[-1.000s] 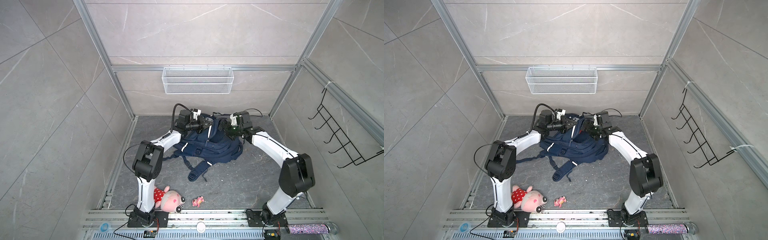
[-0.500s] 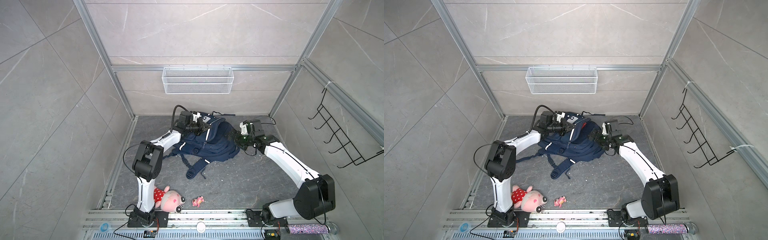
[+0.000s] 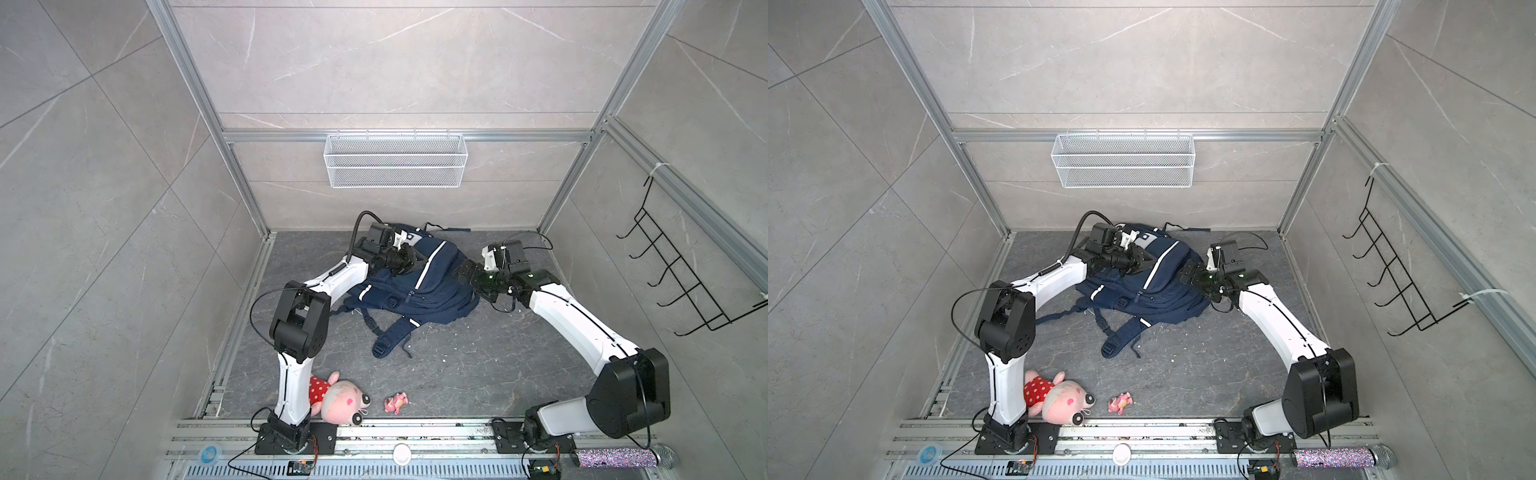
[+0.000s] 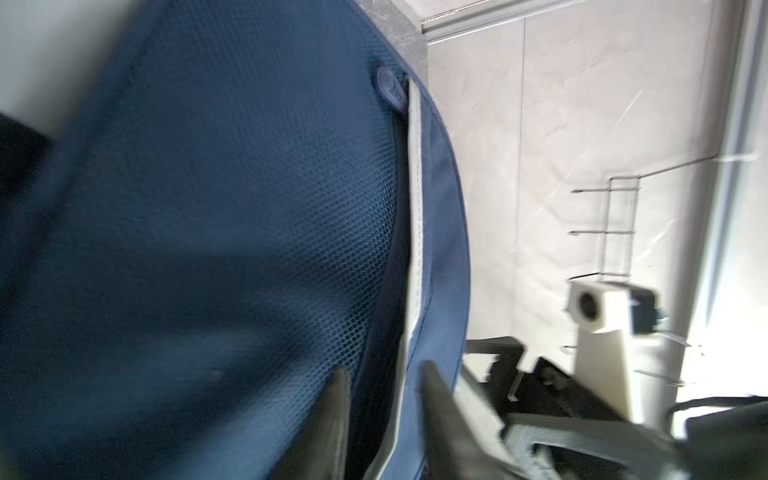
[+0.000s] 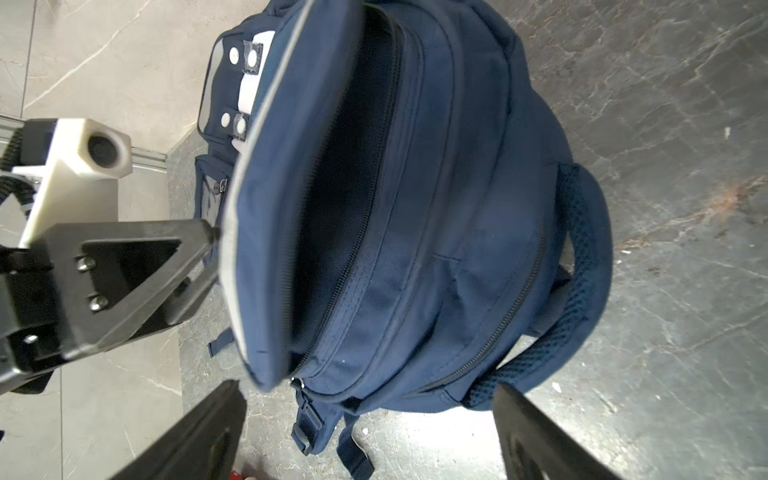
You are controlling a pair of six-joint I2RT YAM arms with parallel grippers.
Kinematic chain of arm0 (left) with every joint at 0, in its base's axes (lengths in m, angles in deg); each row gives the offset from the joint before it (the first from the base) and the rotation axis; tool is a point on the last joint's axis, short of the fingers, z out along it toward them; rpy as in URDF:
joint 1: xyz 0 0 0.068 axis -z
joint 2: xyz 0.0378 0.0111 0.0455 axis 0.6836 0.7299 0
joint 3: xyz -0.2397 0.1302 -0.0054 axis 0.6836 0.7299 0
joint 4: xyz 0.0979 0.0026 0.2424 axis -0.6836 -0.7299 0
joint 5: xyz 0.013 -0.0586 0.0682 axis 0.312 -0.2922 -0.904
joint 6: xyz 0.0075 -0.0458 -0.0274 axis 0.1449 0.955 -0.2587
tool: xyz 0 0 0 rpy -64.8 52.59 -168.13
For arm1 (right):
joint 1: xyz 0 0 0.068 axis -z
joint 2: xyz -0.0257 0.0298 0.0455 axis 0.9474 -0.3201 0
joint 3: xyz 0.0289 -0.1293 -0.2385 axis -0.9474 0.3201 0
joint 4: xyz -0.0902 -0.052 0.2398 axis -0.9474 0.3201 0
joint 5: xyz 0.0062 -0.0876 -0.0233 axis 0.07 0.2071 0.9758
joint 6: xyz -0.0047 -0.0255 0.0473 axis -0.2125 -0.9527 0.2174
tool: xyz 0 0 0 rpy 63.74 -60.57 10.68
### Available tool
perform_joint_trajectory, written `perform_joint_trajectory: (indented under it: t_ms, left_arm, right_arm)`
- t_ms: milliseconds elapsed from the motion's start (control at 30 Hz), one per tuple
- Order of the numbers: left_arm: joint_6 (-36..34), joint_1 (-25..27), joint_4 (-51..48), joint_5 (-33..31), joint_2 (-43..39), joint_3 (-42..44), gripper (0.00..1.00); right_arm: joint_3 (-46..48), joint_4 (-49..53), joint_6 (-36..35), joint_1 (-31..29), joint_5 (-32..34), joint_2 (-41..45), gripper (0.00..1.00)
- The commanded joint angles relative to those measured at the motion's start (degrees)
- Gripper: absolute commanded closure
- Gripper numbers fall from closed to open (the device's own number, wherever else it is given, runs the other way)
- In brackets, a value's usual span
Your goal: Pack the student bag
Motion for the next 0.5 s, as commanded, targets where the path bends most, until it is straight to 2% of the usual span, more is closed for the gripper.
perform_joint_trajectory:
  t_ms: [0, 67, 167, 267, 333, 467]
  left_arm:
    - [-4.87, -0.33, -6.61, -1.47, -5.97, -0.71, 0.48]
    - [-5.0, -0.89, -9.07, -1.34, -9.93, 2.31, 0.41]
    - [-2.21, -3.32, -9.92, 0.13, -15.52, 10.47, 0.4]
    - [-3.91, -5.81, -13.67, -1.77, -20.86, 16.43, 0.4]
    - [-5.11, -7.97, -16.04, -2.03, -22.46, 18.74, 0.4]
    - [-4.18, -12.28, -11.88, 1.03, -21.62, 22.29, 0.4]
  right_arm:
    - [-2.87, 1.26, -2.58, -0.21, -0.17, -1.05, 0.05]
    - [-2.7, 1.16, -4.54, -1.24, -0.98, -1.43, 0.05]
    - [-2.59, 3.39, -8.36, -3.61, -0.14, -2.21, 0.05]
    - [-2.95, 5.77, -10.81, -6.12, 1.49, -2.85, 0.06]
    - [-3.42, 7.31, -12.22, -8.22, 2.89, -3.72, 0.06]
    - [-4.13, 8.6, -12.54, -12.31, 5.85, -5.84, 0.07]
